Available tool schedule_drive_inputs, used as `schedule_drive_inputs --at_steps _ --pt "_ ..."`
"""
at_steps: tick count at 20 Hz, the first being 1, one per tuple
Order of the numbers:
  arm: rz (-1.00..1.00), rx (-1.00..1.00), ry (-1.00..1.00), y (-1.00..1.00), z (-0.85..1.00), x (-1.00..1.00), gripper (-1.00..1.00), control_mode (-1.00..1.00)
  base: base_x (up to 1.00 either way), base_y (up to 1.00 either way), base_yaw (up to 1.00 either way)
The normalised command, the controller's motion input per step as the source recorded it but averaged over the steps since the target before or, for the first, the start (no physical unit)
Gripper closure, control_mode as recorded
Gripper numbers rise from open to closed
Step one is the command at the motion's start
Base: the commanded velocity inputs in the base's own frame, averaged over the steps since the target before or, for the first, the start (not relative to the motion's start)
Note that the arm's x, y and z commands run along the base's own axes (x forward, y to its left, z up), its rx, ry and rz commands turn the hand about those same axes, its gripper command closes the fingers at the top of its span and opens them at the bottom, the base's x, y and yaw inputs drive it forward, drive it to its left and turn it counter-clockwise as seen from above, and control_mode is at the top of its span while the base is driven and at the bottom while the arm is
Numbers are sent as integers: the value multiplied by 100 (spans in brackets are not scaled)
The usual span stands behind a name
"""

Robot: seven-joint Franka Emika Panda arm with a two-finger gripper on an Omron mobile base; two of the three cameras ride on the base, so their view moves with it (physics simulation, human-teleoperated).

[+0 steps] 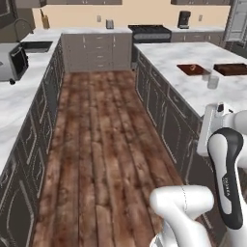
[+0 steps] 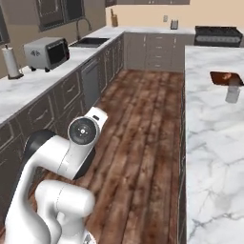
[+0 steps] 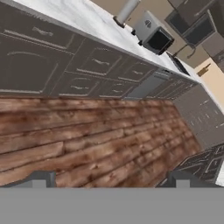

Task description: Take the cake and donut from the fridge and place them on the empty tray on the dining counter.

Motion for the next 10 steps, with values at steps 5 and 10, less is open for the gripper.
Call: schedule_drive_inputs --at_steps 5,10 --pt "0 0 0 0 0 0 -100 100 100 8 0" --pt "0 0 0 0 0 0 -100 100 100 26 0"
